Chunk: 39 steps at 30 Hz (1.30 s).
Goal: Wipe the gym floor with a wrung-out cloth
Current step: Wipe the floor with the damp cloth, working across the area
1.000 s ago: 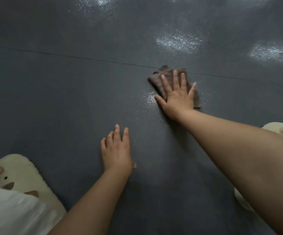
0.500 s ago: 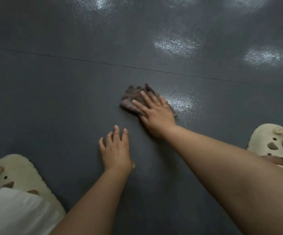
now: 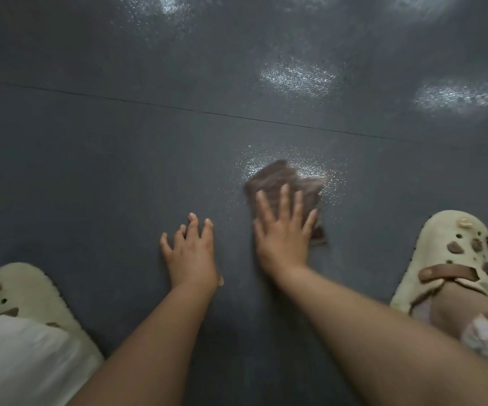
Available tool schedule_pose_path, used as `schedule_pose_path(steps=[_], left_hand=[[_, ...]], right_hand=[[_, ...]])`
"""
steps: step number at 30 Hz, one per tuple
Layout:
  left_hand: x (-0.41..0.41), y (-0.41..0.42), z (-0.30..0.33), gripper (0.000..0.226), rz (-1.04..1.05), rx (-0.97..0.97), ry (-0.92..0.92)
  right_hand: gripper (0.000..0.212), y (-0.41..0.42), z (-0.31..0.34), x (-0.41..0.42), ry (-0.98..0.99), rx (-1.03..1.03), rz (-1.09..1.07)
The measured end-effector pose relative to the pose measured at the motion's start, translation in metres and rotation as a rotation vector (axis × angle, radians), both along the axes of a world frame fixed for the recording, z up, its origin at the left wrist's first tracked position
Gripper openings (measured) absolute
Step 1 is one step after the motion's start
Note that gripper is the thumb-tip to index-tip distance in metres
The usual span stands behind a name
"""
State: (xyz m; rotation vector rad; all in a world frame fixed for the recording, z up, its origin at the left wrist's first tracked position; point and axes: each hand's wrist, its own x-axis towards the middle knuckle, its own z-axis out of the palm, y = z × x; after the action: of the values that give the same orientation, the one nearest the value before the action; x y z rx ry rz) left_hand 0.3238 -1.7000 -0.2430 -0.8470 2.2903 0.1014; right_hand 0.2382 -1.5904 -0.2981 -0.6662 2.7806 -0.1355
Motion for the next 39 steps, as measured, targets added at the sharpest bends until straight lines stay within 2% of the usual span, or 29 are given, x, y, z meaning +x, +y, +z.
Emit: schedule_pose_path(steps=[4,7,9,13,15,17,20,23,26,28,32,35,37,39], left_hand=[[0.000,0.001,-0.001,0.107,-0.006,-0.018,0.019],[-0.003,0.002,-0.002,0.114,-0.001,-0.016,-0.005],[-0.003,0.002,-0.002,0.116,-0.002,-0.015,-0.014],[-0.004,0.003,-0.003,0.117,0.001,-0.014,-0.013],[-0.005,0.003,-0.003,0.117,0.001,-0.019,-0.006],[-0.004,0.003,-0.003,0.117,-0.003,-0.027,-0.007],[-0.004,0.004,-0.004,0.117,-0.012,-0.031,-0.012],[-0.005,0.003,-0.004,0.117,-0.011,-0.033,-0.015],[-0.003,0.003,-0.003,0.118,-0.028,-0.036,-0.015],[-0.002,0.003,0.000,0.118,-0.051,-0.043,-0.018],[0.000,0.007,0.009,0.110,-0.089,-0.042,-0.071],[0.005,0.020,0.017,0.094,-0.124,-0.021,0.004],[0.008,0.032,0.027,0.091,-0.132,0.021,0.037],[0.006,0.043,0.041,0.090,-0.134,0.049,0.062]], right_hand=[[0.049,0.023,0.001,0.063,-0.053,-0.032,0.417],[0.048,0.050,-0.004,0.028,-0.049,-0.056,0.631],[0.050,0.067,-0.012,-0.015,-0.041,-0.036,0.574],[0.058,0.096,-0.007,-0.100,0.002,0.005,0.106],[0.054,0.103,0.000,-0.124,-0.020,0.036,-0.108],[0.051,0.096,0.002,-0.126,-0.023,0.025,-0.225],[0.051,0.075,-0.002,-0.085,-0.039,-0.002,-0.333],[0.055,0.059,-0.005,-0.013,-0.030,-0.032,-0.288],[0.054,0.050,-0.004,0.056,-0.057,-0.019,-0.127],[0.053,0.055,-0.002,0.073,-0.098,-0.016,0.015],[0.053,0.080,0.001,0.014,-0.049,0.011,0.319],[0.052,0.087,0.021,-0.056,-0.074,0.152,0.185],[0.055,0.087,0.039,-0.089,-0.221,0.239,0.048],[0.060,0.084,0.062,-0.097,-0.304,0.254,0.062]])
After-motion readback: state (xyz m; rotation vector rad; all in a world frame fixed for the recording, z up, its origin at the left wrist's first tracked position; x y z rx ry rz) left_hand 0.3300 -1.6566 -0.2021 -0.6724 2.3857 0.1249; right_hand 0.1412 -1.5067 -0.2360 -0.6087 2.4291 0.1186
